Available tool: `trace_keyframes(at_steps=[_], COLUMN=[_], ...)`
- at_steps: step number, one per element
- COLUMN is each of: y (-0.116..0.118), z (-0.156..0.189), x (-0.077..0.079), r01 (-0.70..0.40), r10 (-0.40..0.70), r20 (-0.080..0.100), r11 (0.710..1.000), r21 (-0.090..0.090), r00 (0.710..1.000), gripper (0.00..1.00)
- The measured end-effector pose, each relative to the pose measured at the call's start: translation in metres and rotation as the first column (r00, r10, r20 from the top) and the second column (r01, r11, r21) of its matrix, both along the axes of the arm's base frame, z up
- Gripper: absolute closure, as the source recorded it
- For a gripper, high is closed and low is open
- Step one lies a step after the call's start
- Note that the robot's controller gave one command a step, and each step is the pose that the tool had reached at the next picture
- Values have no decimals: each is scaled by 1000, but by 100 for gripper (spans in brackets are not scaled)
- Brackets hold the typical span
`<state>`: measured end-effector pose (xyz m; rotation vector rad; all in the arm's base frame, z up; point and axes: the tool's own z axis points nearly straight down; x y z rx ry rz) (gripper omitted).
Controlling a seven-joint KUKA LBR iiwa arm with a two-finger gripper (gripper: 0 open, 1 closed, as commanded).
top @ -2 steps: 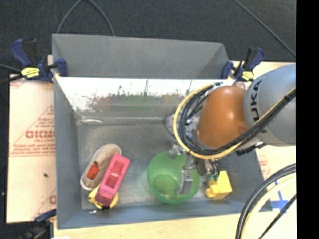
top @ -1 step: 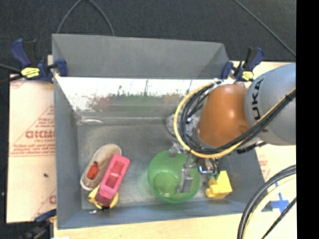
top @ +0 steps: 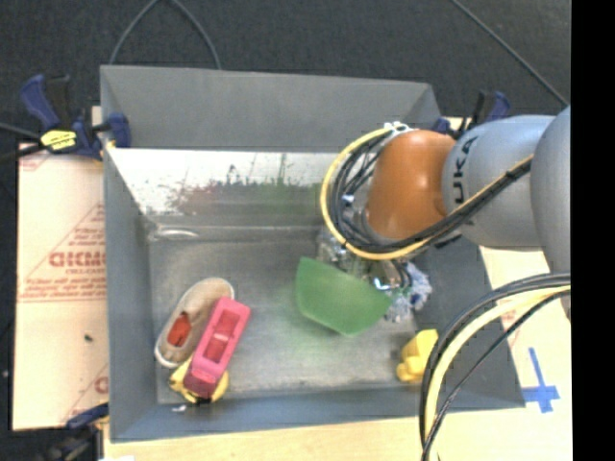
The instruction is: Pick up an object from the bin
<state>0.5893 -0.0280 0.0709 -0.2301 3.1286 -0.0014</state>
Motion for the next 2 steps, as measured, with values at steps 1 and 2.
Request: trace_keyframes(at_steps=[1, 2], y=[-4, 19], z=[33, 30], x=[1, 50], r01=[0, 309], r10=[0, -309], r20=[5, 3], r11=[1000, 951], r21=[0, 5], r00=[1000, 951], gripper=[0, 0])
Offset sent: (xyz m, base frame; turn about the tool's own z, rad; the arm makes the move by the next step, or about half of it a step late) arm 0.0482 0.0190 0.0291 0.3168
